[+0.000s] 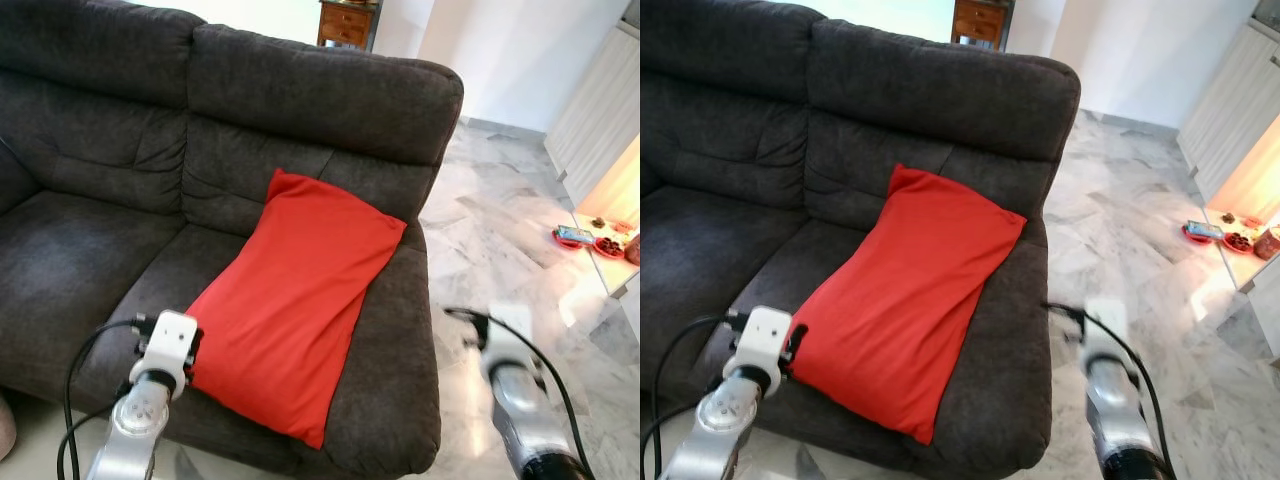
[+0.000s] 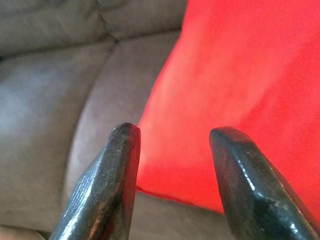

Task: Move the pillow to the sofa from floor

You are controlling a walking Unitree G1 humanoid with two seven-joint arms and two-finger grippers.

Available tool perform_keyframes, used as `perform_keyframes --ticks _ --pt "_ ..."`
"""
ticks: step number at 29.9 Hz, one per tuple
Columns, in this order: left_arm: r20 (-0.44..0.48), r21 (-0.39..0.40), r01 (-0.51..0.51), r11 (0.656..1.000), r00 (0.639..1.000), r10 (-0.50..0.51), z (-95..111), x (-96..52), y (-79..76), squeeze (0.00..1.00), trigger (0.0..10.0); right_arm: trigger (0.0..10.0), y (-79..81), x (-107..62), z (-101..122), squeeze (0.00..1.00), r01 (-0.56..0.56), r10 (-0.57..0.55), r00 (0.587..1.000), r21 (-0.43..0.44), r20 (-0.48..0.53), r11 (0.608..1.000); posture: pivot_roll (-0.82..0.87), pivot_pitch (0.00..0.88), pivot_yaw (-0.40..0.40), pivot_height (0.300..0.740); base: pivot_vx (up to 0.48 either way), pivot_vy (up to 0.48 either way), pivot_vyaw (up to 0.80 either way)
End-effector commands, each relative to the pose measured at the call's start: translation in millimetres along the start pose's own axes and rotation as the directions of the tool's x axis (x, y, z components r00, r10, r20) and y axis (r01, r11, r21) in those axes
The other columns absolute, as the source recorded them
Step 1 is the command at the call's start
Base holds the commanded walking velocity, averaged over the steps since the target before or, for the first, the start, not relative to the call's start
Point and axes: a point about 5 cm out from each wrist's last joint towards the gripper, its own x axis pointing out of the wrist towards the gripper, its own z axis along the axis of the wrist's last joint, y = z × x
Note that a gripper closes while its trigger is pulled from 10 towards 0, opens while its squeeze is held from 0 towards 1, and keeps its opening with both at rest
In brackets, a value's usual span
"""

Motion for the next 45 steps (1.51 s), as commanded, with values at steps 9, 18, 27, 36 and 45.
perform_keyframes --ticks 9,18,27,36,45 --pt "-0.106 -0.082 0.005 0.997 0.994 -0.013 -39 -8.6 -6.5 0.00 10.0 10.0 -23.4 -30.2 -88 0.00 0.088 -0.108 0.934 -0.071 -0.342 0.994 0.13 0.000 -0.135 0.740 0.000 0.000 0.00" --pt "-0.212 -0.104 0.017 0.994 0.977 -0.039 -69 -15.5 -11.8 0.00 10.0 10.0 -18.2 -50.8 -120 0.00 0.068 -0.101 0.888 -0.088 -0.449 0.994 0.14 0.000 -0.120 0.740 0.000 0.000 0.00" --pt "-0.292 -0.121 0.007 0.993 0.955 -0.042 -89 -19.8 -15.3 0.00 10.0 10.0 -13.8 -62.9 -137 0.00 0.018 -0.075 0.832 -0.108 -0.549 0.994 0.14 0.000 -0.115 0.740 0.000 0.000 0.00" --pt "-0.380 -0.142 0.000 0.990 0.923 -0.055 -109 -28.8 -16.3 0.00 10.0 10.0 -4.7 -61.3 -134 0.00 -0.034 0.049 0.857 0.039 -0.513 0.999 0.13 0.000 -0.104 0.740 0.000 0.000 0.00" --pt "-0.431 -0.145 0.005 0.989 0.900 -0.068 -119 -32.6 -16.4 0.00 10.0 10.0 6.0 -64.1 -135 0.00 -0.101 0.094 0.863 0.014 -0.497 0.995 0.13 0.000 -0.094 0.740 0.000 0.000 0.00"
